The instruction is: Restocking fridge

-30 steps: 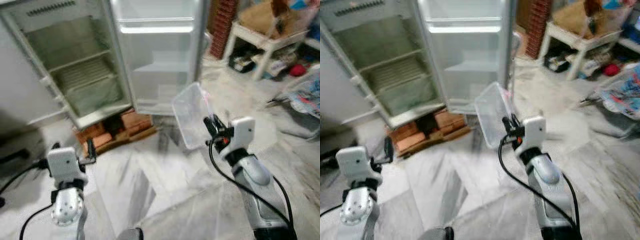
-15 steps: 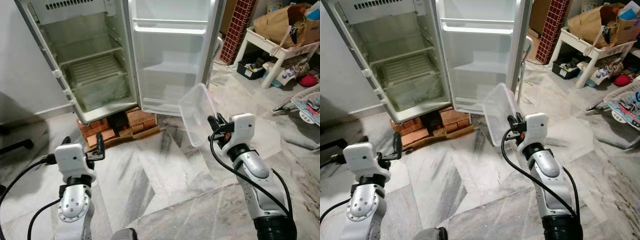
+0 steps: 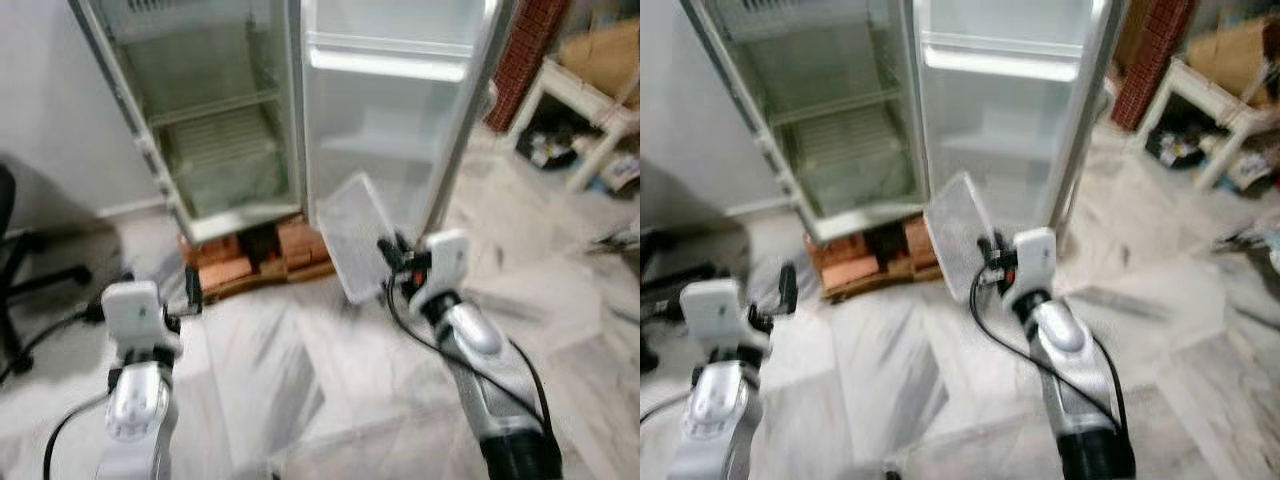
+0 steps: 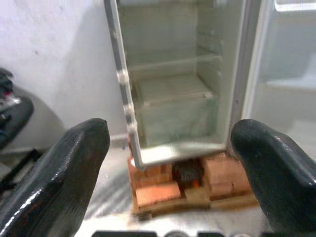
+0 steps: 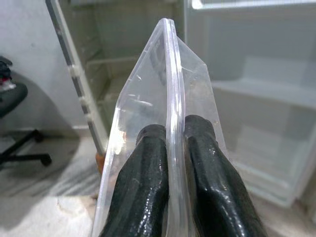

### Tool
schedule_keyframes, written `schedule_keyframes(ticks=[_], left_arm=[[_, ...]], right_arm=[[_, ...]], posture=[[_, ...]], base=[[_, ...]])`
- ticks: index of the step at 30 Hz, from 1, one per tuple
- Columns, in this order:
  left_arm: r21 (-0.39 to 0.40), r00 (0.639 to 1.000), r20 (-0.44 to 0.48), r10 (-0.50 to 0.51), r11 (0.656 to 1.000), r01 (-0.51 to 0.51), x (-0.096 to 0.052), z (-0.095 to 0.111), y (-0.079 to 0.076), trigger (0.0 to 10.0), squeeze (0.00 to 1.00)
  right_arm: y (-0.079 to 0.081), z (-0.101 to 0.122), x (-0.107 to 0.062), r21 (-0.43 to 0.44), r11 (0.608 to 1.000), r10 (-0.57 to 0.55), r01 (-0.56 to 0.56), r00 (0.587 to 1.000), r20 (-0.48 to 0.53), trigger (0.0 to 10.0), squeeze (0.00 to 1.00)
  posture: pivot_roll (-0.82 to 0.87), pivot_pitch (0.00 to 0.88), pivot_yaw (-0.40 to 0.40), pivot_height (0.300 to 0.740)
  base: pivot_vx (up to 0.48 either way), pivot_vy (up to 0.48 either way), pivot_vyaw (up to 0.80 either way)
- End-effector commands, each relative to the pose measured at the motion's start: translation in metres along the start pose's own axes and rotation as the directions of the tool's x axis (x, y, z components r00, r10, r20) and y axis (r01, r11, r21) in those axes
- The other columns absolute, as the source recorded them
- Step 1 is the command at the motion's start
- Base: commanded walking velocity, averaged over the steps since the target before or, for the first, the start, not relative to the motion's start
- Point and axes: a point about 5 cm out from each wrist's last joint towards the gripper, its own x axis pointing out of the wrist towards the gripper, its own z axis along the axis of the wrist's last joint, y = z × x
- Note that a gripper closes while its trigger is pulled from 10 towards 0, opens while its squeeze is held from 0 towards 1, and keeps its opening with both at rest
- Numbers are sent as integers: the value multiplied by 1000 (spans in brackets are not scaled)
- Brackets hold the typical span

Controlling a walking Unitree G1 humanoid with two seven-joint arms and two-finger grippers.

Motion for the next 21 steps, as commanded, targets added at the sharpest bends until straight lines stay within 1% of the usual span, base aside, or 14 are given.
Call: schedule_keyframes(ticks=[1, 4, 7, 14, 18, 21], left_arm=[[-5, 1000, -7, -8, 1000, 8, -1, -1, -3, 10000, 0], [-5, 1000, -7, -12, 1000, 12, 0, -1, -3, 10000, 0], [-6, 1000, -6, -13, 1000, 13, 1, -1, -4, 10000, 0], [-4, 1000, -11, -12, 1000, 12, 2, -2, -3, 10000, 0], [18, 1000, -15, -19, 1000, 19, 3, -6, -1, 10000, 0], [28, 999, -26, -29, 999, 30, 4, -10, -3, 10000, 0]], right_arm=[[-8, 1, -2, -11, 1000, -25, 25, 1000, 5, 10000, 0], [-11, 2, 1, 3, 999, -38, 38, 999, 9, 10000, 0], [-10, 2, 2, 5, 999, -34, 34, 999, 9, 10000, 0], [-6, 3, 5, -5, 1000, -14, 14, 1000, 18, 10000, 0], [-8, 4, 7, -10, 999, -34, 34, 999, 28, 10000, 0], [-9, 4, 7, -17, 999, -51, 51, 998, 35, 10000, 0]], posture=[[-12, 98, 20, 740], [-12, 94, 22, 740], [-12, 94, 21, 740], [-7, 94, 20, 740], [-3, 87, 20, 740], [-17, 74, 13, 740]], base=[[364, 0, 744], [371, 0, 635], [379, 0, 0], [341, 335, 0], [321, 358, 0], [175, 182, 0]])
